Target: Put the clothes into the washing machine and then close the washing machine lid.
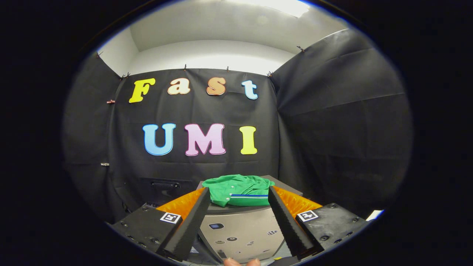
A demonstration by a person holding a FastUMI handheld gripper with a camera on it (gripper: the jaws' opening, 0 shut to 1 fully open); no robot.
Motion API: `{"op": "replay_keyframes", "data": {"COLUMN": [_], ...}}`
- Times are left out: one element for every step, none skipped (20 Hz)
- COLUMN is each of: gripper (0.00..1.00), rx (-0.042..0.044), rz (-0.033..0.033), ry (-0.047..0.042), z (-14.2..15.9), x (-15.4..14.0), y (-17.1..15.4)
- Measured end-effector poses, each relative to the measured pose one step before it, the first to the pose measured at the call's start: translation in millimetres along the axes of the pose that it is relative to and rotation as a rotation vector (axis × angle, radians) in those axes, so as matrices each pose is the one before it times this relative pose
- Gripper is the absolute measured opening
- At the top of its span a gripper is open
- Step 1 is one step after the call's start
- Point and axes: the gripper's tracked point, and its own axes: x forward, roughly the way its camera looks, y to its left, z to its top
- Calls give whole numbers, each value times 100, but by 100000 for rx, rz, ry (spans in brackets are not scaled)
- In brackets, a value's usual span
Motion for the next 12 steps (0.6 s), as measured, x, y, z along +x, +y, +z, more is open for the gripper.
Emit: {"op": "replay_keyframes", "data": {"gripper": [98, 98, 98, 98, 98, 98, 98, 98, 98, 98, 98, 98], "rx": [222, -77, -307, 340, 668, 414, -64, -465, -918, -918, -601, -923], "rz": [202, 544, 991, 430, -9, 532, 1044, 661, 97, 344, 741, 1370], "ry": [-122, 91, -264, -807, -14, 455, 667, 349, 299, 610, 662, 881], "z": [73, 51, 5, 189, 108, -126, -180, 38, 93, 129, 305, 243], "x": [90, 68, 25, 172, 340, 433, 495, 586, 741, 823, 1071, 1120], "y": [67, 98, 183, 3, -235, 13, 265, -13, -250, -281, -239, 22]}}
